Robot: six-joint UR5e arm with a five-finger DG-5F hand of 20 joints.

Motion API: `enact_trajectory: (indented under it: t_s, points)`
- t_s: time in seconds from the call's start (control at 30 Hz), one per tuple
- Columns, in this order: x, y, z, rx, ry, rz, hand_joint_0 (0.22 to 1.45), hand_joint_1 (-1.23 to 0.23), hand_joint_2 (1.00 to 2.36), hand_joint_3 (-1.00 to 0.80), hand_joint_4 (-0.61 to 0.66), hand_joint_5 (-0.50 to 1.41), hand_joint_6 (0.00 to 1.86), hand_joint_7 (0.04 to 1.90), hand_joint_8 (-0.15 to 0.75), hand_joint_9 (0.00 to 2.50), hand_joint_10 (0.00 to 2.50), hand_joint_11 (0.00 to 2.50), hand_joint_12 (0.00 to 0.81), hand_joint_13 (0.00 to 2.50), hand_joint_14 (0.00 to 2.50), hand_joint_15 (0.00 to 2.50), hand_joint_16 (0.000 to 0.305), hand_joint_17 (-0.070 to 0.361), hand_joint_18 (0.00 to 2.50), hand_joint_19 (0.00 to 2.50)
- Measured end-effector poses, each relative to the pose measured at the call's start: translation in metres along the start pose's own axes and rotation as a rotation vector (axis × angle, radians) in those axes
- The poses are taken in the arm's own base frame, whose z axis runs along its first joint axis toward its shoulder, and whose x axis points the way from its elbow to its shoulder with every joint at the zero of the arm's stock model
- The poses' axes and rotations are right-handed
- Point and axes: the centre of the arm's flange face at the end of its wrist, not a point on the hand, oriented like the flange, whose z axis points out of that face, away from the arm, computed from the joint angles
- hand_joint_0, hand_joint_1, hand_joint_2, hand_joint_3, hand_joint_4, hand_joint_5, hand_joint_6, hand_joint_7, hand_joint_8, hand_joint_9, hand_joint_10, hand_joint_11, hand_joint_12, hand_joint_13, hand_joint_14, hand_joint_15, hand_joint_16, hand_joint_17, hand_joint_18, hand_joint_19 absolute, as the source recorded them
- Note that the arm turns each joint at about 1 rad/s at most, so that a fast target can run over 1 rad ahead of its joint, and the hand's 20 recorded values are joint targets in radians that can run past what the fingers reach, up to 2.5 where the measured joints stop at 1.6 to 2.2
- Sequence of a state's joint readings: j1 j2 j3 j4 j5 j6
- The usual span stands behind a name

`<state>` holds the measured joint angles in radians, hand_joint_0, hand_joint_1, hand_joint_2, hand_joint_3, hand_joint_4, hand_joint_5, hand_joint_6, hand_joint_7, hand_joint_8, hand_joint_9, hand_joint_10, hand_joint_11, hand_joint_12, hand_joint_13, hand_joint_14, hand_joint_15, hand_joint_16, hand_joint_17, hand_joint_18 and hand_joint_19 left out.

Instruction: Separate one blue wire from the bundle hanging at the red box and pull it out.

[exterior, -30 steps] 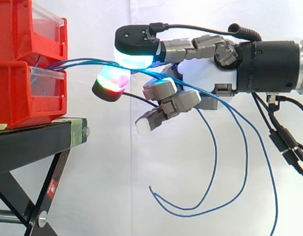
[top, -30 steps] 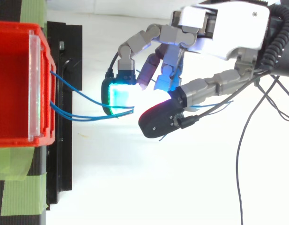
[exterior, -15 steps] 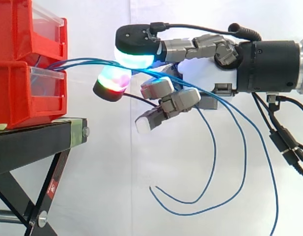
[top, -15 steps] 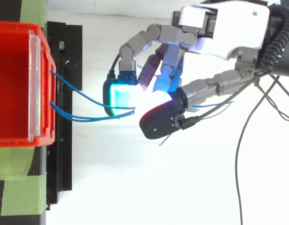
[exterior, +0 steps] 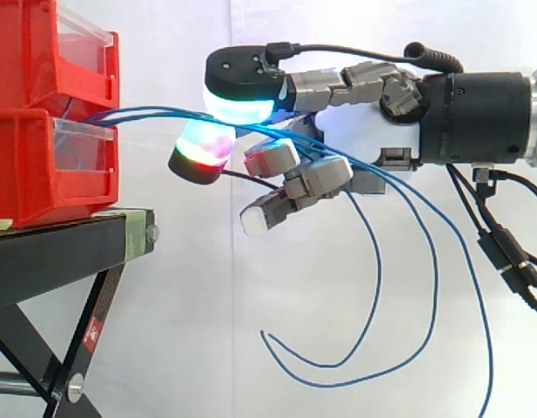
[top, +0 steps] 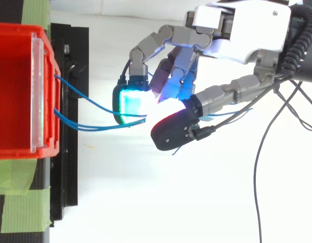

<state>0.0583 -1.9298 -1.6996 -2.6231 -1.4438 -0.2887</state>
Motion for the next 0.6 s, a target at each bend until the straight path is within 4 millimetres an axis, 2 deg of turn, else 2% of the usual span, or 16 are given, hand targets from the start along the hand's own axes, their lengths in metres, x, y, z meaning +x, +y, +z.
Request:
enact_trajectory:
  t_s: [0.27, 0.6]
  points:
    - [-0.0001, 0.0000, 0.0000, 0.000, -0.001, 0.000, 0.55, -0.81, 1.01, -0.37, 0.24, -0.19, 0.92, 0.87, 0.382, 1.31, 0.01, 1.37, 0.438, 1.60, 0.02, 1.40, 0.054, 0.121, 0.90, 0.47]
    - [0.0000, 0.0001, 0.0001, -0.001, -0.001, -0.001, 0.54, -0.76, 1.01, -0.40, 0.23, -0.18, 0.91, 0.88, 0.393, 1.37, 0.01, 1.37, 0.439, 1.61, 0.02, 1.37, 0.053, 0.120, 0.92, 0.49]
